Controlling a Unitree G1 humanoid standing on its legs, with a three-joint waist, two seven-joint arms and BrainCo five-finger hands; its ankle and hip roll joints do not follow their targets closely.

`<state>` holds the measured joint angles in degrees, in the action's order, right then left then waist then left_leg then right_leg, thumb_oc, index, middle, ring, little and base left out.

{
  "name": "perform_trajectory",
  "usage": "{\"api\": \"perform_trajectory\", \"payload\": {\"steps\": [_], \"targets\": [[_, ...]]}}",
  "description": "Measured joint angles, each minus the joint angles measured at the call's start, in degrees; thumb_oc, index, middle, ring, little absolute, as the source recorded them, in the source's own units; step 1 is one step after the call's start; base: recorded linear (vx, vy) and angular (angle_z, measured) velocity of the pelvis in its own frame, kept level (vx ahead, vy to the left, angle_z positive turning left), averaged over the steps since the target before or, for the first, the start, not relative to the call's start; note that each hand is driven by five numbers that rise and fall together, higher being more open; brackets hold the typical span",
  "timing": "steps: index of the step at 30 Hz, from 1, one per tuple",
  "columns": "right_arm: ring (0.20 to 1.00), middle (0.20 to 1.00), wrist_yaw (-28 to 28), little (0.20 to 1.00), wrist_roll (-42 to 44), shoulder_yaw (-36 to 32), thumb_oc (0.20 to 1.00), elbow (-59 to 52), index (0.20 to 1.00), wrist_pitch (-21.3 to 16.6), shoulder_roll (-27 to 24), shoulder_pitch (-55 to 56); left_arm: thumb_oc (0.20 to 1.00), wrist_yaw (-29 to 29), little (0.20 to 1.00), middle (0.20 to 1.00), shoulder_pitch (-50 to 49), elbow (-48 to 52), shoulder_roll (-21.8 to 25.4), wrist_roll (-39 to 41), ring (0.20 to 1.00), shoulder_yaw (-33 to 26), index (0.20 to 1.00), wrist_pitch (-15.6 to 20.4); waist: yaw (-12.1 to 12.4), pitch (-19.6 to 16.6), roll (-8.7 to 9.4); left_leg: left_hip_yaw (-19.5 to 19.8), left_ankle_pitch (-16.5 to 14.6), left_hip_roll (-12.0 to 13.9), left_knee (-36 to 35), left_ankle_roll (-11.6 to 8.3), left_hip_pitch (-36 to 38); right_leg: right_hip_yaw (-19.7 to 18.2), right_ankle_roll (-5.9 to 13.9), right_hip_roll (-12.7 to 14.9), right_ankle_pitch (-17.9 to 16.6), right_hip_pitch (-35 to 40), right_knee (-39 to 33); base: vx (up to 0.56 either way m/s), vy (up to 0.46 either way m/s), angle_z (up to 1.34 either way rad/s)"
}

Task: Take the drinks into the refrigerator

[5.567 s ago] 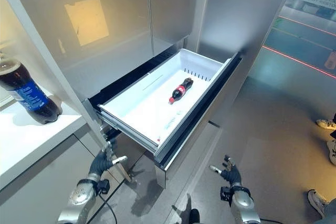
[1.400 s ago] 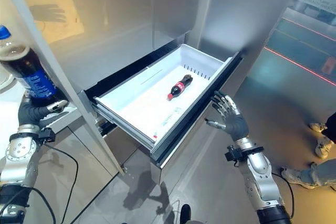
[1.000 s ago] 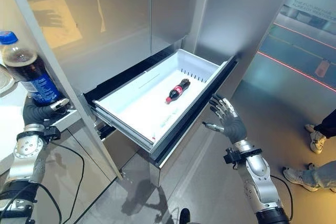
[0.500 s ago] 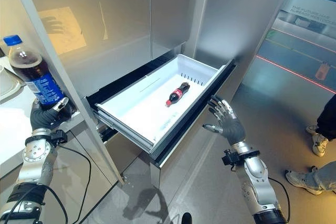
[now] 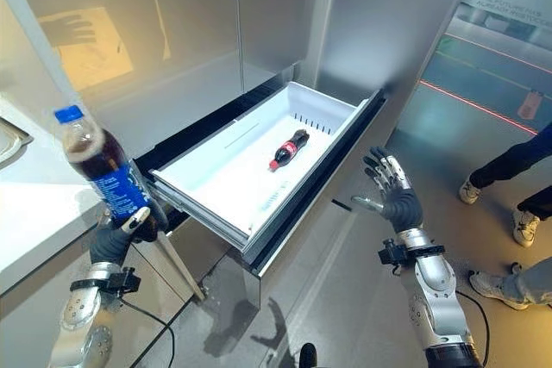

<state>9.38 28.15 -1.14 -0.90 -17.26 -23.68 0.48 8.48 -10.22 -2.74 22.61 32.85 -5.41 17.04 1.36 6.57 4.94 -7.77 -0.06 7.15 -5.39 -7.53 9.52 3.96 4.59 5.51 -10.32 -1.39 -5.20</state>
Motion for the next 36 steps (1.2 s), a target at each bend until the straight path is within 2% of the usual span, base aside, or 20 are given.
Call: {"api": "perform_trajectory", "payload": {"steps": [6,10,11,15,17,19,26,36], "targets": [[1.000,1.000,1.7,1.000,1.9,1.4,1.000,0.0,1.000,0.1,-2.4,-4.5,0.200,5.6,0.200,0.200,-0.1,10.1,2.4,5.2,0.200,1.3,0.200,-0.4,2.4,1.9,-0.61,0.6,0.0,0.1,0.0,-0.03,0.8,0.7,-0.12,0.0,0.1,1.3,0.0,-0.01,-0.013,0.05],[1.000,1.000,5.6,1.000,8.5,9.5,1.000,0.7,1.000,1.0,-5.2,-10.0,0.200,9.2,0.200,0.200,0.8,13.4,7.4,8.1,0.200,7.3,0.200,-0.4,2.8,1.9,-0.56,0.9,0.0,0.1,0.0,-0.03,1.0,1.0,-0.06,0.0,0.2,1.4,0.0,-0.02,-0.016,0.04],[1.000,1.000,7.6,1.000,10.4,13.5,1.000,1.2,1.000,2.2,-7.4,-13.3,0.200,10.6,0.200,0.200,1.3,14.1,10.3,8.5,0.200,10.4,0.200,-0.7,2.8,1.8,-0.50,1.0,0.0,0.1,0.0,-0.03,1.0,1.1,-0.06,0.0,0.2,1.5,0.0,-0.02,-0.012,0.04],[1.000,1.000,11.4,1.000,15.0,20.1,1.000,2.2,1.000,4.7,-10.2,-19.6,0.200,14.2,0.200,0.200,2.8,15.2,14.6,8.4,0.200,16.5,0.200,-2.3,2.7,1.9,-0.48,1.3,0.0,0.1,0.2,-0.03,1.3,1.3,-0.31,0.0,0.0,2.0,0.0,-0.01,-0.012,0.03],[1.000,1.000,12.8,1.000,17.2,24.5,1.000,3.3,1.000,6.2,-11.0,-24.0,0.200,15.4,0.200,0.200,4.6,15.7,18.4,8.4,0.200,18.9,0.200,-2.9,2.6,2.0,-0.46,1.3,-0.1,0.3,0.1,-0.16,2.0,1.3,-0.32,-0.1,0.0,2.6,0.0,0.00,0.000,0.00],[1.000,1.000,13.7,1.000,18.3,26.4,1.000,3.2,1.000,6.5,-10.8,-25.5,0.200,16.2,0.200,0.200,6.3,16.3,19.8,8.4,0.200,20.0,0.200,-2.9,2.8,2.0,-0.41,1.3,-0.1,0.3,0.0,-0.21,2.0,1.3,-0.29,-0.1,0.1,2.7,0.0,0.00,0.000,0.00],[1.000,1.000,16.1,1.000,20.4,32.6,1.000,3.3,1.000,9.2,-7.1,-28.8,0.200,16.6,0.200,0.200,10.9,17.1,20.4,8.3,0.200,22.4,0.200,-2.9,2.7,2.1,-0.65,1.3,-0.2,0.3,0.2,-0.25,2.5,1.3,-0.35,-0.1,0.1,3.1,0.0,0.00,0.000,0.00],[1.000,1.000,17.6,1.000,20.8,33.5,1.000,-0.3,1.000,10.7,-6.1,-29.0,0.200,16.4,0.200,0.200,10.9,17.1,21.1,3.3,0.200,22.8,0.200,-2.9,2.8,2.7,-1.54,1.2,-0.2,0.4,0.0,-0.34,2.7,1.3,-0.41,-0.2,0.2,3.2,0.0,0.00,0.000,0.00]]}}
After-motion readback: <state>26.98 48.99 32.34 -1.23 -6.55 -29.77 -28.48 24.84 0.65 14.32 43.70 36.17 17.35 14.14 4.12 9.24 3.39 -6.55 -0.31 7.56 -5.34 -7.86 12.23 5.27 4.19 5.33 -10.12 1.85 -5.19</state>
